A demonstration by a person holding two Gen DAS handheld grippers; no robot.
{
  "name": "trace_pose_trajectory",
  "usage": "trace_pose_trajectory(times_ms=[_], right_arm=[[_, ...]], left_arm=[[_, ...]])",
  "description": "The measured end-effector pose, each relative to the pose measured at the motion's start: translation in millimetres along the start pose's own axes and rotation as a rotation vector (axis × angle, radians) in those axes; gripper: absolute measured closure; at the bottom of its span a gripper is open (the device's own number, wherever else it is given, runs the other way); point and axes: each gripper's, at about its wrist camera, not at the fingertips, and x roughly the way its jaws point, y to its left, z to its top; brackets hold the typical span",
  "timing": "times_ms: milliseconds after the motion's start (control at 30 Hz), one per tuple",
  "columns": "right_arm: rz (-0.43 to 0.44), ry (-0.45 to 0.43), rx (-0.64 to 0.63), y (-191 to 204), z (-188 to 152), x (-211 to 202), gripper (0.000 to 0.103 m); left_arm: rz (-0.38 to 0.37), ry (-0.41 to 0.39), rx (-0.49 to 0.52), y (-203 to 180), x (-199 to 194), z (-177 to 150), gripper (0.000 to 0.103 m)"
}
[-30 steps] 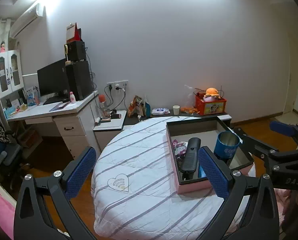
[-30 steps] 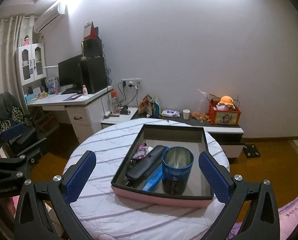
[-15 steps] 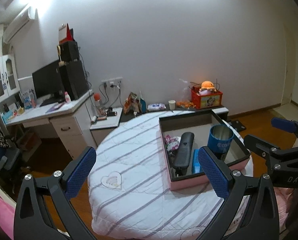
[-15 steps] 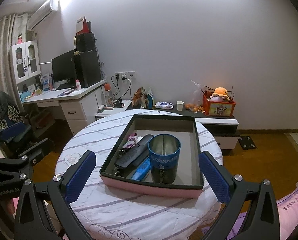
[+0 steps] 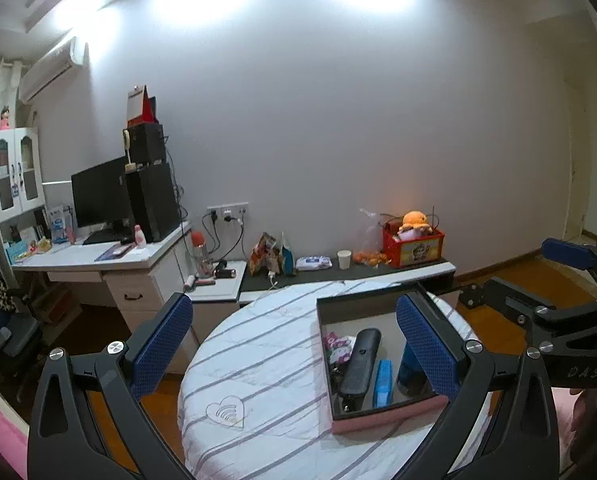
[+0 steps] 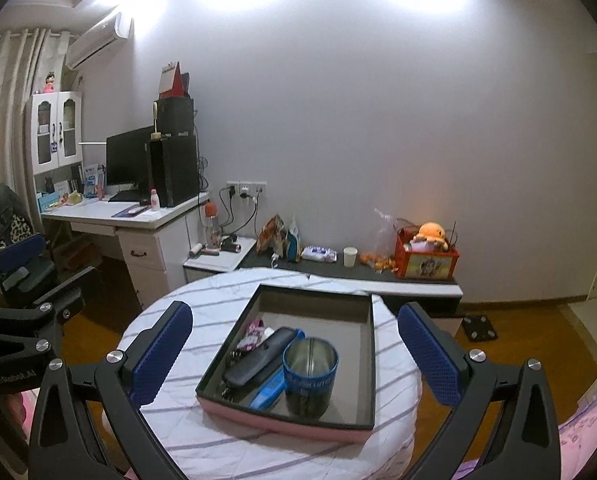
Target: Organize rigid objects
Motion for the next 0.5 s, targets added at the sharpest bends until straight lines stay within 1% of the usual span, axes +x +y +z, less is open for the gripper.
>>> trace_pose_trajectory(times_ms=[200,367,500], right_arm=[[-0.008,-0.006,-0.007,-1.4,4.9,4.3,0.000],[-0.020,-0.017,-0.008,-2.1,6.7,3.8,0.000],[-0.026,-0.027,-0.011,-1.6,9.5,2.7,0.000]], left_arm=[[0.011,-0.027,0.009,-1.8,-2.4,7.9,0.000],[0.056,-0.035,0.009,1.6,-2.1,11.2,0.000],[0.074,-0.036,0.004,6.1,-1.3,12.0,0.000]])
